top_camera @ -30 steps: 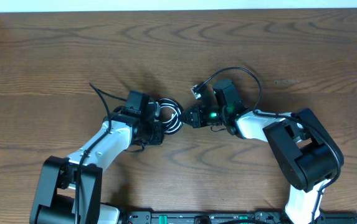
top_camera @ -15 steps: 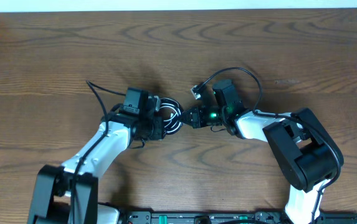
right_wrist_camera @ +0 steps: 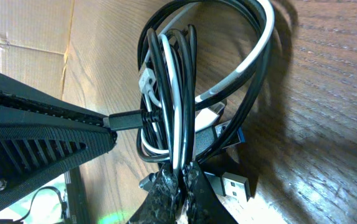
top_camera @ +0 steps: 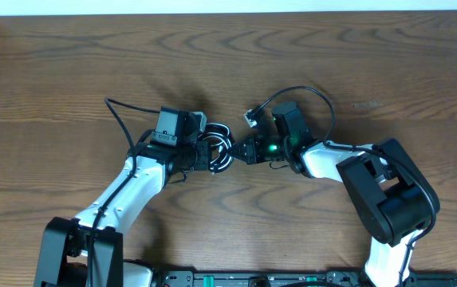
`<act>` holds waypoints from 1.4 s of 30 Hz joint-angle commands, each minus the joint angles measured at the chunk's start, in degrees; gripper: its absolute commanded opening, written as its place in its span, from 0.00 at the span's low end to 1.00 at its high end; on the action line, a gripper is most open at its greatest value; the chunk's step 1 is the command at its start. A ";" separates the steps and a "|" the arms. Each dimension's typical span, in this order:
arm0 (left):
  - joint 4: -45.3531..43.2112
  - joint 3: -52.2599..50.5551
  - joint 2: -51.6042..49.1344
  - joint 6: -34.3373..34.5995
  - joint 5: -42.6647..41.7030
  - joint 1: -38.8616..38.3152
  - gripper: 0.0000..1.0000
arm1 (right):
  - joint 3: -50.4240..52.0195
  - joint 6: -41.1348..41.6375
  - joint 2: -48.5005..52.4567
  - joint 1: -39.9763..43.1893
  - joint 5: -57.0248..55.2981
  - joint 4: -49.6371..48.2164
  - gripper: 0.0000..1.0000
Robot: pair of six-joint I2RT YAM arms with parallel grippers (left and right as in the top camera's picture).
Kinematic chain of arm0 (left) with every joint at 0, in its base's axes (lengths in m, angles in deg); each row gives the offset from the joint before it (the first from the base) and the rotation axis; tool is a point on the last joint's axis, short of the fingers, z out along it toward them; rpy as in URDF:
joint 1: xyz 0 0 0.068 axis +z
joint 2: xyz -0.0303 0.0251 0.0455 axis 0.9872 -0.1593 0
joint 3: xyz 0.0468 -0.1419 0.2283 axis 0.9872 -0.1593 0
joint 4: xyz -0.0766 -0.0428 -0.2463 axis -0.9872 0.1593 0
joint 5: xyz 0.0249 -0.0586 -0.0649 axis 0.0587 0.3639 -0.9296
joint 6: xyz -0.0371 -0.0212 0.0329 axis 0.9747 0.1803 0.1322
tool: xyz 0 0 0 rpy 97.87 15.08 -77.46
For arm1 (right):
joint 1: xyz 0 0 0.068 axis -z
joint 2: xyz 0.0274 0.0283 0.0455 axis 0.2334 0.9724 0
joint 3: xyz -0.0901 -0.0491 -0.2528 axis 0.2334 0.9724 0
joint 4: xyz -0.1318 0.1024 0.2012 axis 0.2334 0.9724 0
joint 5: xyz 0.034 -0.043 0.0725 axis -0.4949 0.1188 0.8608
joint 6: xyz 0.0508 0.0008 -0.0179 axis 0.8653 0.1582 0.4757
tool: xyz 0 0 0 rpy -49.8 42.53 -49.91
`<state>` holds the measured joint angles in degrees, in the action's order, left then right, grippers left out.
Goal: Untangle cables
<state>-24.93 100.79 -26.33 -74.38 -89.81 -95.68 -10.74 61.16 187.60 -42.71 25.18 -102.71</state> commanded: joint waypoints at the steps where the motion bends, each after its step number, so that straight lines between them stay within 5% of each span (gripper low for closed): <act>1: -0.57 0.76 -1.14 0.66 0.48 -0.13 0.08 | -0.48 -1.20 0.72 -0.50 0.46 0.04 0.01; 29: -12.24 0.74 -8.87 7.58 -4.22 -2.75 0.08 | -0.48 -3.76 0.72 -0.90 5.40 -3.04 0.01; 42: -2.99 1.70 0.55 7.34 -4.02 -0.26 0.16 | -0.48 -3.76 0.72 -0.90 5.33 -2.99 0.01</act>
<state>-29.21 101.03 -28.34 -66.86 -93.11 -96.08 -10.74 58.65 187.62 -43.10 28.94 -105.51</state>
